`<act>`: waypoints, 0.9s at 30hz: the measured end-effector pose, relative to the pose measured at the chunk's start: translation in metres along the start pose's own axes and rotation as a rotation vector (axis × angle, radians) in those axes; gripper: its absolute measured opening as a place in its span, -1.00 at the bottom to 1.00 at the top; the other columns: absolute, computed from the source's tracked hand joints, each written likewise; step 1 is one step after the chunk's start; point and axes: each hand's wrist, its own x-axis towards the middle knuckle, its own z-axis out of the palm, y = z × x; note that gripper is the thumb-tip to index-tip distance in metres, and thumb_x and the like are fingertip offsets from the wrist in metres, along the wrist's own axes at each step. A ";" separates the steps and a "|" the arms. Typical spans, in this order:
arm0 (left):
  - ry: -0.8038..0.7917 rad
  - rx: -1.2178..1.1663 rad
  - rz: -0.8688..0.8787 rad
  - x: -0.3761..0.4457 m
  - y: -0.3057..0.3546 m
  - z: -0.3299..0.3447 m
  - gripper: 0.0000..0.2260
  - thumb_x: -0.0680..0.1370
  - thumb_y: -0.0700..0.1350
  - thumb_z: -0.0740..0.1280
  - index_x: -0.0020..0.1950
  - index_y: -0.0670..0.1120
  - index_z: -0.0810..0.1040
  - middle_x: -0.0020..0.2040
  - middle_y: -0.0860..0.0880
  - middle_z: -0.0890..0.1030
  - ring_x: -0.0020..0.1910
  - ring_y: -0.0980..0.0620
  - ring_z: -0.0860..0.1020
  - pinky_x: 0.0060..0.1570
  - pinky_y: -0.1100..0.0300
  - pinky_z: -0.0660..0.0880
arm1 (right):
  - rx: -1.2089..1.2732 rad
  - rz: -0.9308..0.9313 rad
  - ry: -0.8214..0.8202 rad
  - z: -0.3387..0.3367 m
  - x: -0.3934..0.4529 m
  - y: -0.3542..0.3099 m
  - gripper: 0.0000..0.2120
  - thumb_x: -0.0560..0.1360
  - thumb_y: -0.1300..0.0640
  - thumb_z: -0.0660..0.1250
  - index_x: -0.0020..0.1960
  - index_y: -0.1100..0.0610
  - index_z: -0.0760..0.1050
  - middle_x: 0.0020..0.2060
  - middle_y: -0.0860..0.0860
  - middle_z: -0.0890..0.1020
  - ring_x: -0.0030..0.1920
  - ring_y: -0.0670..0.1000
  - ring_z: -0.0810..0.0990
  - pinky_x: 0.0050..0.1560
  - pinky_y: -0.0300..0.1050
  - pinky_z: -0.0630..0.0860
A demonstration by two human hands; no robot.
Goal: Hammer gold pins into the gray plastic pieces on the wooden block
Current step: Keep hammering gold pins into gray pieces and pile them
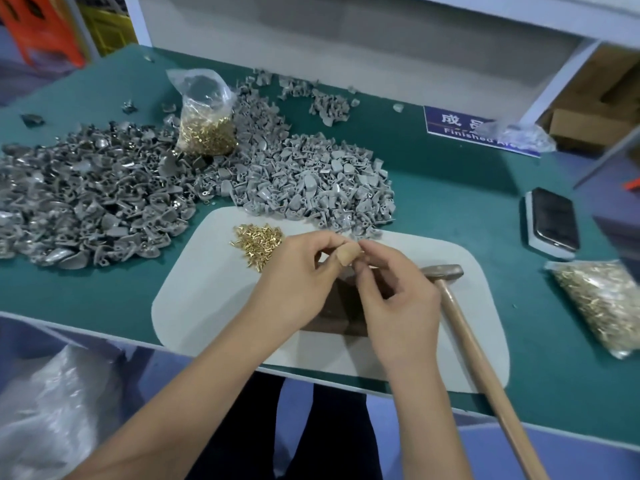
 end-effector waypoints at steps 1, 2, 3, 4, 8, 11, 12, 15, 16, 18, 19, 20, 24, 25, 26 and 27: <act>0.011 0.009 -0.013 0.001 -0.002 0.001 -0.86 0.63 0.02 0.36 -0.06 0.06 0.70 -0.17 0.17 0.71 -0.10 0.18 0.67 0.02 0.08 0.59 | 0.016 0.004 0.008 0.000 0.000 0.001 -0.72 0.55 0.27 0.39 0.16 -0.03 0.66 0.00 -0.20 0.72 0.05 -0.11 0.70 0.12 -0.19 0.60; 0.014 0.026 -0.023 0.002 -0.004 0.002 -0.86 0.62 0.02 0.37 -0.05 0.07 0.70 -0.17 0.18 0.71 -0.09 0.19 0.67 0.04 0.04 0.59 | 0.016 0.008 0.021 0.000 0.001 0.003 -0.75 0.56 0.26 0.40 0.13 -0.03 0.67 -0.02 -0.20 0.73 0.02 -0.10 0.71 0.10 -0.16 0.62; 0.013 0.042 -0.028 0.002 -0.006 0.003 -0.86 0.62 0.02 0.37 -0.07 0.08 0.70 -0.18 0.20 0.71 -0.10 0.21 0.66 0.04 0.05 0.59 | 0.005 0.016 0.034 0.000 0.002 0.004 -0.79 0.56 0.25 0.41 0.09 -0.03 0.68 -0.05 -0.20 0.73 0.00 -0.09 0.72 0.07 -0.11 0.63; 0.010 0.053 -0.023 0.002 -0.007 0.004 -0.86 0.62 0.02 0.37 -0.08 0.10 0.70 -0.19 0.22 0.70 -0.11 0.23 0.66 0.02 0.08 0.59 | -0.005 0.031 0.042 0.000 0.002 0.006 -0.81 0.56 0.24 0.42 0.07 -0.02 0.69 -0.08 -0.20 0.73 -0.03 -0.08 0.72 0.05 -0.06 0.65; 0.026 0.067 0.005 0.003 -0.015 0.007 -0.86 0.60 0.03 0.39 -0.13 0.15 0.70 -0.18 0.27 0.69 -0.13 0.29 0.64 -0.04 0.16 0.57 | -0.042 0.054 0.027 0.001 0.003 0.005 -0.83 0.57 0.22 0.40 0.01 -0.05 0.65 -0.17 -0.18 0.72 -0.12 -0.08 0.72 -0.03 -0.04 0.65; 0.066 0.118 0.023 0.007 -0.018 0.008 -0.88 0.59 0.08 0.40 -0.11 0.17 0.70 -0.13 0.30 0.68 -0.09 0.29 0.62 -0.07 0.13 0.56 | -0.092 0.057 0.063 0.004 0.001 0.004 -0.93 0.57 0.10 0.35 -0.04 -0.06 0.59 -0.21 -0.18 0.69 -0.15 -0.10 0.70 -0.08 -0.10 0.61; 0.093 0.147 0.036 0.010 -0.019 0.008 -0.90 0.59 0.09 0.39 -0.09 0.19 0.68 -0.11 0.32 0.67 -0.09 0.31 0.59 -0.09 0.19 0.52 | -0.095 0.071 0.087 0.004 0.001 0.003 -0.94 0.57 0.08 0.34 -0.06 -0.07 0.57 -0.23 -0.19 0.68 -0.17 -0.11 0.70 -0.11 -0.14 0.59; 0.089 0.291 0.054 0.028 -0.018 0.004 -0.93 0.58 0.03 0.39 -0.01 0.22 0.65 -0.11 0.32 0.63 -0.16 0.44 0.47 -0.24 0.44 0.32 | -0.066 0.120 0.143 0.006 0.001 0.002 -0.93 0.56 0.08 0.32 -0.09 -0.06 0.53 -0.28 -0.18 0.68 -0.21 -0.10 0.71 -0.13 -0.13 0.59; 0.023 0.371 0.046 0.037 -0.016 0.003 -0.92 0.57 0.04 0.39 0.02 0.22 0.64 -0.11 0.31 0.62 -0.19 0.46 0.45 -0.29 0.43 0.29 | -0.062 0.124 0.154 0.006 0.001 0.001 -0.93 0.56 0.07 0.30 -0.09 -0.06 0.52 -0.27 -0.17 0.68 -0.22 -0.09 0.71 -0.13 -0.08 0.61; -0.132 0.553 0.038 0.059 -0.010 0.003 -0.90 0.56 0.07 0.40 0.05 0.23 0.65 -0.13 0.28 0.61 -0.20 0.42 0.47 -0.28 0.30 0.35 | -0.066 0.114 0.159 0.006 0.003 0.000 -0.93 0.59 0.07 0.26 -0.06 -0.04 0.50 -0.23 -0.21 0.67 -0.23 -0.11 0.71 -0.14 -0.02 0.61; -0.181 0.639 0.042 0.069 -0.007 0.004 -0.89 0.55 0.09 0.41 0.06 0.21 0.65 -0.13 0.27 0.61 -0.16 0.37 0.51 -0.23 0.26 0.38 | -0.070 0.108 0.156 0.005 0.003 0.000 -0.92 0.60 0.07 0.24 -0.05 -0.04 0.48 -0.22 -0.23 0.67 -0.23 -0.13 0.71 -0.14 -0.03 0.61; -0.210 0.714 0.048 0.078 -0.005 0.007 -0.88 0.54 0.11 0.42 0.06 0.20 0.65 -0.12 0.25 0.62 -0.10 0.30 0.55 -0.19 0.23 0.42 | -0.075 0.103 0.154 0.005 0.003 0.000 -0.92 0.61 0.07 0.23 -0.04 -0.04 0.48 -0.21 -0.24 0.66 -0.23 -0.14 0.71 -0.15 -0.05 0.60; -0.267 0.933 0.081 0.098 -0.007 0.021 -0.85 0.50 0.19 0.45 0.00 0.20 0.60 -0.10 0.18 0.62 -0.03 0.09 0.58 -0.17 0.16 0.38 | -0.062 0.109 0.154 0.004 0.003 -0.001 -0.92 0.61 0.07 0.23 -0.04 -0.01 0.48 -0.23 -0.17 0.66 -0.24 -0.15 0.71 -0.17 -0.14 0.58; -0.268 0.952 0.089 0.100 -0.009 0.024 -0.86 0.51 0.20 0.44 -0.03 0.20 0.57 -0.13 0.18 0.59 -0.07 0.08 0.56 -0.18 0.16 0.35 | -0.060 0.110 0.156 0.004 0.003 -0.002 -0.92 0.62 0.09 0.24 -0.04 0.01 0.48 -0.25 -0.14 0.66 -0.24 -0.17 0.71 -0.18 -0.17 0.57; -0.262 0.959 0.095 0.100 -0.011 0.027 -0.86 0.52 0.20 0.42 -0.05 0.20 0.55 -0.16 0.17 0.56 -0.10 0.07 0.53 -0.18 0.16 0.33 | -0.059 0.112 0.157 0.004 0.004 -0.001 -0.92 0.63 0.12 0.25 -0.04 0.03 0.49 -0.27 -0.12 0.66 -0.25 -0.17 0.70 -0.19 -0.18 0.57; -0.259 0.959 0.099 0.101 -0.013 0.028 -0.86 0.52 0.20 0.42 -0.07 0.19 0.52 -0.18 0.16 0.53 -0.12 0.07 0.51 -0.18 0.15 0.32 | -0.058 0.116 0.158 0.004 0.005 -0.001 -0.92 0.63 0.15 0.26 -0.04 0.04 0.49 -0.28 -0.11 0.66 -0.26 -0.18 0.70 -0.19 -0.18 0.58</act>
